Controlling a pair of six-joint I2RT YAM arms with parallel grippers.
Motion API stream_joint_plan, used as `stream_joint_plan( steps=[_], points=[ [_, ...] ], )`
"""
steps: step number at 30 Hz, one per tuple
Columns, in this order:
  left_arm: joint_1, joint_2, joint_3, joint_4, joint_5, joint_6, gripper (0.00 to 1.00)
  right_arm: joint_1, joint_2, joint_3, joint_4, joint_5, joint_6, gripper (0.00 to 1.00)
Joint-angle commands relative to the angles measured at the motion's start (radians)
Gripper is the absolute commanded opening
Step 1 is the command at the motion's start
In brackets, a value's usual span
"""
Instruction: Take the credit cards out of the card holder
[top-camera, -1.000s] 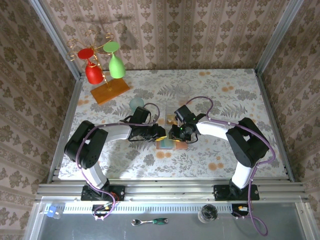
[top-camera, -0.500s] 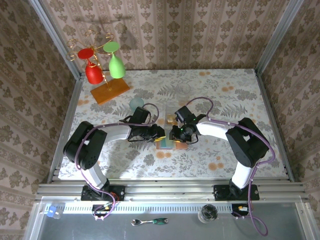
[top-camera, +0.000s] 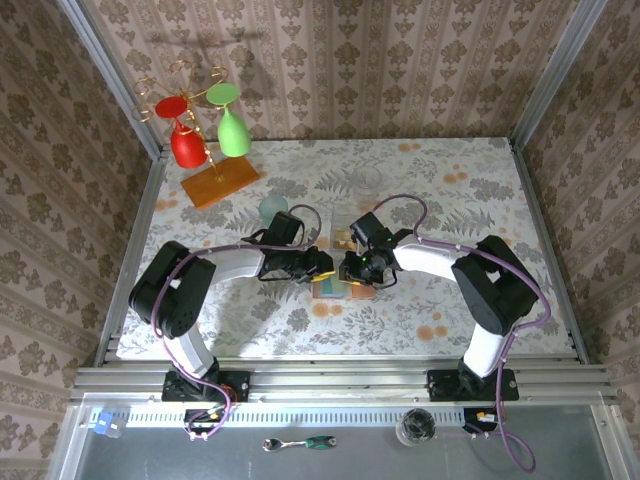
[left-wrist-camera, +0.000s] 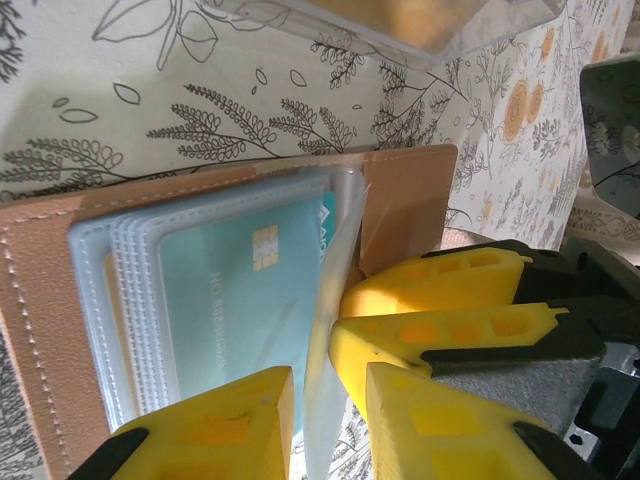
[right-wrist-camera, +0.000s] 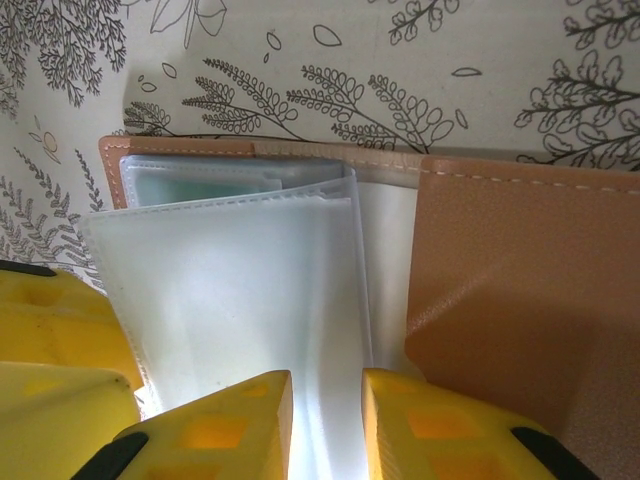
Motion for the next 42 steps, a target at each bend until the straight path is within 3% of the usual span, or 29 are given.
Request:
stream_joint_plan(
  steps=[1, 15, 42],
  points=[
    [-0.013, 0.010, 0.027, 0.015, 0.027, -0.010, 0.25, -0.006, -0.059, -0.012, -0.022, 0.029, -0.003, 0.25],
    [-0.048, 0.025, 0.114, -0.076, 0.009, 0.017, 0.25, -0.090, -0.225, -0.075, -0.031, 0.054, -0.021, 0.25],
    [-0.131, 0.225, 0.352, -0.190, 0.007, 0.022, 0.24, -0.247, -0.414, -0.236, 0.002, -0.019, -0.055, 0.25]
  ],
)
